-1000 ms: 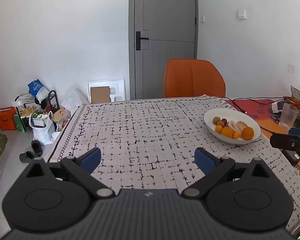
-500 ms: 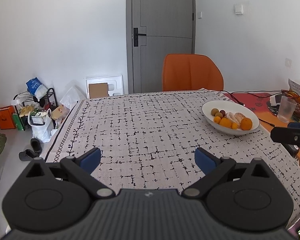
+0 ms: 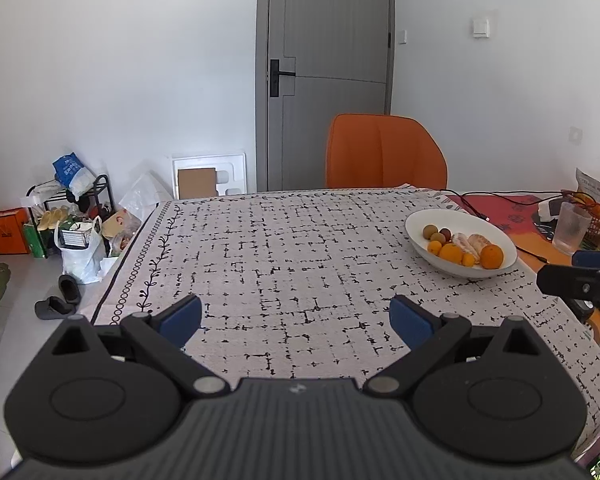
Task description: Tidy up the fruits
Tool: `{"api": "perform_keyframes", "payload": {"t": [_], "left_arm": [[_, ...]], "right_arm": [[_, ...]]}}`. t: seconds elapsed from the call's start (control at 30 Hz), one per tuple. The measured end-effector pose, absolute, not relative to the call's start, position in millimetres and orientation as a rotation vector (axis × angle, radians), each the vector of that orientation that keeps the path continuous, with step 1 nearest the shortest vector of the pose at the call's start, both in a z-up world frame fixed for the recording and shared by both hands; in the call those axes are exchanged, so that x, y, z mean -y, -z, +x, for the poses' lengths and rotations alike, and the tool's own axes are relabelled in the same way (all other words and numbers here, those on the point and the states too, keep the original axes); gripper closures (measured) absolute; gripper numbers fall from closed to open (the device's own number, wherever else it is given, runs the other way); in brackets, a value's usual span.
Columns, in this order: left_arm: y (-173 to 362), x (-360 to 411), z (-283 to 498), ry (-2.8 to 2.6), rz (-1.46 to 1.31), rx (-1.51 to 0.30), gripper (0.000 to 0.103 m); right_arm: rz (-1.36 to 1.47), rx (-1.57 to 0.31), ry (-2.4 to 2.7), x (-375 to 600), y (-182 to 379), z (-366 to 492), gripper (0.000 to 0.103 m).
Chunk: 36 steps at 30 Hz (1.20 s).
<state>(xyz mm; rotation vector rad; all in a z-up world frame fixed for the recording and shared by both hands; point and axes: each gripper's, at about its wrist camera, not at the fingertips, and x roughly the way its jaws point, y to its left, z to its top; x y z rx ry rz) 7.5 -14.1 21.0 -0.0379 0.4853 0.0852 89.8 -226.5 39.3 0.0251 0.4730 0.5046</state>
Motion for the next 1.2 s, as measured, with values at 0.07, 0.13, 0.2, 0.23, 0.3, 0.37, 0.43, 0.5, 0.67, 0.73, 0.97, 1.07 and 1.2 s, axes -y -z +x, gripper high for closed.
{"api": "perform_keyframes", "payload": {"t": [0.07,0.13,0.2,0.23,0.3,0.37,0.43,0.5,0.67,0.73,0.97,1.07,1.2], "left_arm": [[-20.5,13.9,7.5,-0.090,-0.039,-0.486,0.004],[-20.1,13.5,7.3,-0.093,-0.038,-0.488,0.004],[-19.7,13.5,7.1,-0.092,-0.038,-0.489,0.004],[-19.7,13.5,7.1,-0.092,-0.037,-0.489,0.004],[-19.9,13.5,6.8,-0.091,-0.037,-0.488,0.004],[-19.9,13.5,6.9,-0.091,-0.036,-0.486,0.004],[-19.5,13.9,6.7,-0.095,-0.032,-0.485,0.004],[-18.8,13.3,7.0,-0.100,-0.032,-0.488,0.004],[-18.7,12.8,5.7,-0.115,-0.021,-0.486,0.004],[-18.9,14.2,7.0,-0.116,-0.020,-0.488,0.004],[-19.0,12.9,7.0,-0.108,-0.027,-0.492,0.004],[-18.9,13.2,7.4,-0.106,-0.030,-0.494,0.004],[-19.7,11.4,6.6,-0.103,-0.029,-0.493,0.004]], "right_arm": [[0.028,-0.476,-0.506,225.9,-39.1,90.0,0.000],[0.024,-0.479,-0.506,224.7,-38.5,89.7,0.000],[0.020,-0.481,-0.507,223.7,-37.8,89.3,0.000],[0.021,-0.482,-0.509,223.5,-37.5,89.1,0.000],[0.021,-0.485,-0.510,223.4,-37.1,88.6,0.000],[0.016,-0.487,-0.509,222.8,-37.0,88.2,0.000],[0.014,-0.487,-0.509,222.7,-37.5,88.5,0.000],[0.014,-0.486,-0.509,222.1,-38.3,89.0,0.000],[0.009,-0.484,-0.515,221.4,-37.9,88.3,0.000],[0.008,-0.487,-0.514,221.3,-37.2,89.0,0.000],[0.011,-0.490,-0.511,221.6,-36.5,89.7,0.000],[0.010,-0.489,-0.513,220.9,-36.6,89.2,0.000],[0.003,-0.490,-0.515,219.8,-36.2,88.4,0.000]]}}
